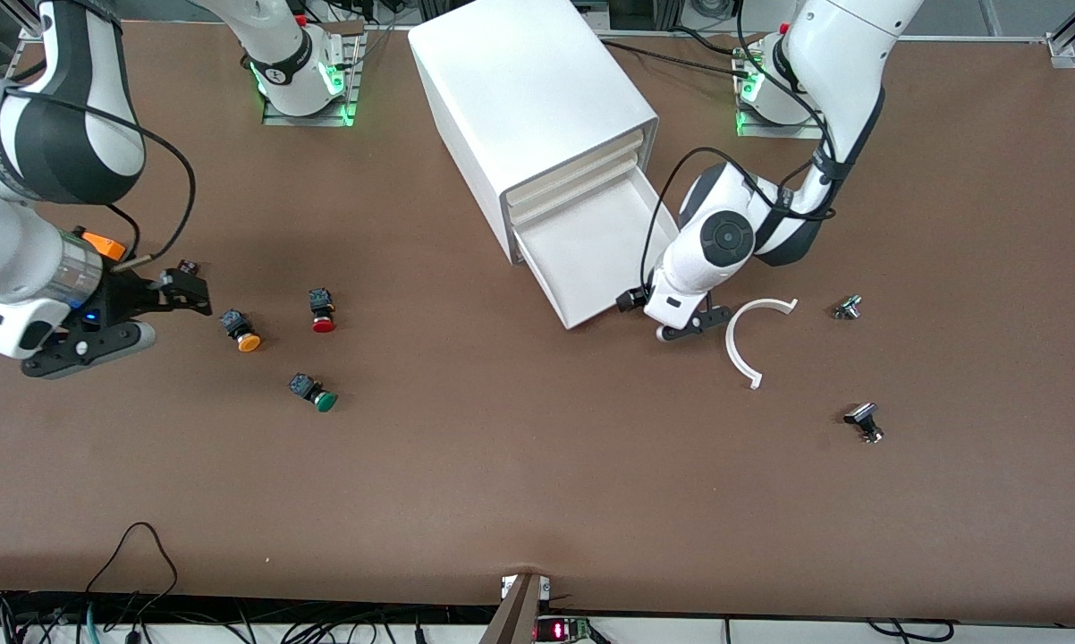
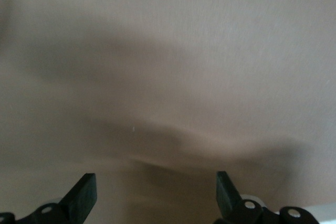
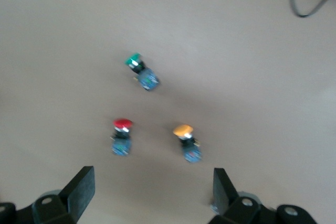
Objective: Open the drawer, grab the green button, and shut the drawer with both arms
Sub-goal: 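Push the drawer shut with the left gripper while the right gripper retracts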
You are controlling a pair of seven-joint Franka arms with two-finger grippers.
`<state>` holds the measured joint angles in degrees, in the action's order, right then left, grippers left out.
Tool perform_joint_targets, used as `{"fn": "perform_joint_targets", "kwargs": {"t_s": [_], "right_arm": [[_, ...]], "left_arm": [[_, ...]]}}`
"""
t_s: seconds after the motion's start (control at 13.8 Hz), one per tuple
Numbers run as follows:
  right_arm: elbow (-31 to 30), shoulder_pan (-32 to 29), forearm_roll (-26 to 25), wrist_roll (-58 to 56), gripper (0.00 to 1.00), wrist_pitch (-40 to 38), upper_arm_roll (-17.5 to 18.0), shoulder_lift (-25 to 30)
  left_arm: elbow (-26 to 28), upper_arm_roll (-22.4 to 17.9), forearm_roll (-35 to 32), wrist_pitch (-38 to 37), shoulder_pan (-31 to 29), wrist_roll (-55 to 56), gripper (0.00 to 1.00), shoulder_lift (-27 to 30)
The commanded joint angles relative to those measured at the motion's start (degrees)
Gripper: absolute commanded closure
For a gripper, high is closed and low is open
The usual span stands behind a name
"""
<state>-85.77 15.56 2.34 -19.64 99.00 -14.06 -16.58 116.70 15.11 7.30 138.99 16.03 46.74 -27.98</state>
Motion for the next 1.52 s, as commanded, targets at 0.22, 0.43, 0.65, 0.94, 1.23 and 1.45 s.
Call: {"fn": "perform_joint_targets", "kwargs": {"t_s": [0.22,0.43,0.65,0.94,1.23,1.45], "right_arm": [[2.4,0.0,-2.4,10.2,0.0,-13.3,0.2,5.3],[2.4,0.0,-2.6,10.0,0.0,-14.2,-2.5,6.7],[2.5,0.1,-3.0,10.1,0.0,-14.6,-3.1,7.4],[5.1,-0.1,-4.8,9.9,0.0,-14.2,-3.3,7.4],[4.6,-0.1,-4.2,13.0,0.0,-14.3,-5.0,9.5],[4.5,-0.1,-3.4,12.1,0.0,-15.0,-6.1,9.6]], "left_arm": [[2.7,4.9,5.3,-8.4,0.2,0.5,0.0,4.0],[2.8,7.6,5.4,-11.1,0.2,0.4,0.0,4.0],[4.5,9.2,5.5,-11.5,0.2,-0.2,0.0,4.0],[5.9,11.9,5.5,-11.7,0.2,-0.4,0.0,3.9],[4.2,10.6,4.8,-10.8,-0.6,-0.6,0.0,4.6],[-2.6,1.2,5.0,-8.7,-3.3,-0.5,0.0,6.4]]}}
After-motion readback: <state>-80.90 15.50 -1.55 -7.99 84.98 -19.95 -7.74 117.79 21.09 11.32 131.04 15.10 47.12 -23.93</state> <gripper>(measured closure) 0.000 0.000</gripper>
